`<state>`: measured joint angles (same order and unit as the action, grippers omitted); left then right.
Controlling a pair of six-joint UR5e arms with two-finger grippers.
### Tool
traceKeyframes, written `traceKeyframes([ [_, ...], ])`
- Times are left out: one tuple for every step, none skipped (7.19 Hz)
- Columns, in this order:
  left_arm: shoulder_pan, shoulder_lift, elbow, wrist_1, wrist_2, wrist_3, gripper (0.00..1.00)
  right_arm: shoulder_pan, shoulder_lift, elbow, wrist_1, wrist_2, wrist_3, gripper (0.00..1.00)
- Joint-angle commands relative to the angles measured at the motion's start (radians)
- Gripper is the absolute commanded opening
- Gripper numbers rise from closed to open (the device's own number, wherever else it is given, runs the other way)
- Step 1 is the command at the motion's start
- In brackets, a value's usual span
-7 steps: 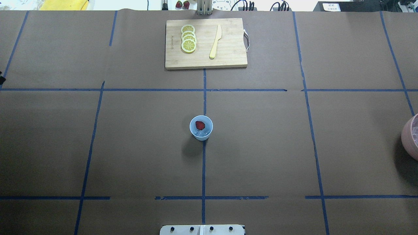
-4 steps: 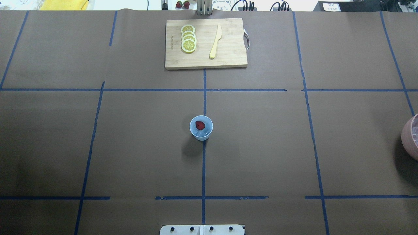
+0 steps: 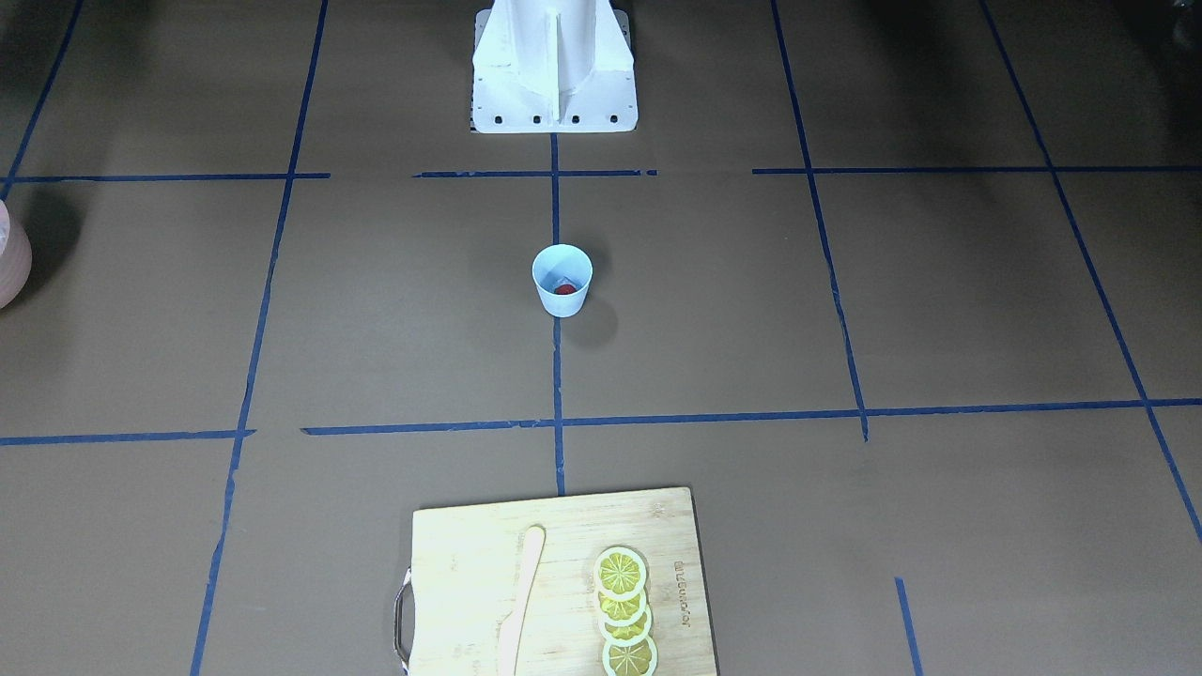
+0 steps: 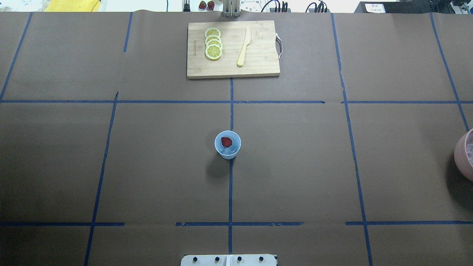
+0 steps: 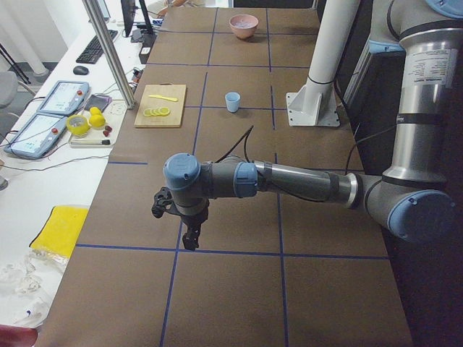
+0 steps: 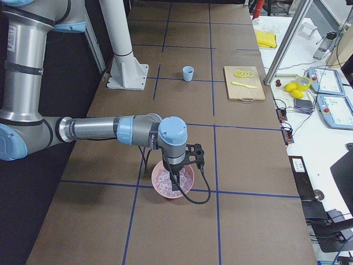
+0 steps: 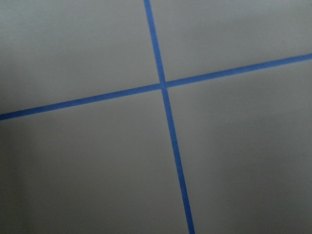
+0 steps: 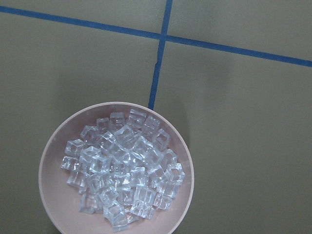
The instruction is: Put ice and strawberries in cup
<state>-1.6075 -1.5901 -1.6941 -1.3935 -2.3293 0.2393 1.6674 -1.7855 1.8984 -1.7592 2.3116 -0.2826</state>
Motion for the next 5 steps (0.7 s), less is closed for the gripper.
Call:
traceKeyframes([
  [-0.003,0.007,0.007,-0.019,0.033,0.000,1.00,0.000,0.000,0.010,0.000,0.000,0.000,1.00],
  [-0.003,0.006,-0.002,-0.021,0.031,0.000,1.00,0.000,0.000,0.011,0.001,0.000,0.000,1.00],
  [-0.003,0.004,-0.007,-0.021,0.031,0.000,1.00,0.000,0.000,0.010,0.000,0.000,0.002,1.00],
  [-0.003,0.004,-0.006,-0.021,0.031,-0.001,1.00,0.000,0.000,0.010,0.000,0.002,0.002,1.00],
  [-0.003,0.004,-0.006,-0.021,0.031,-0.001,1.00,0.000,0.000,0.010,0.000,0.002,0.002,1.00],
])
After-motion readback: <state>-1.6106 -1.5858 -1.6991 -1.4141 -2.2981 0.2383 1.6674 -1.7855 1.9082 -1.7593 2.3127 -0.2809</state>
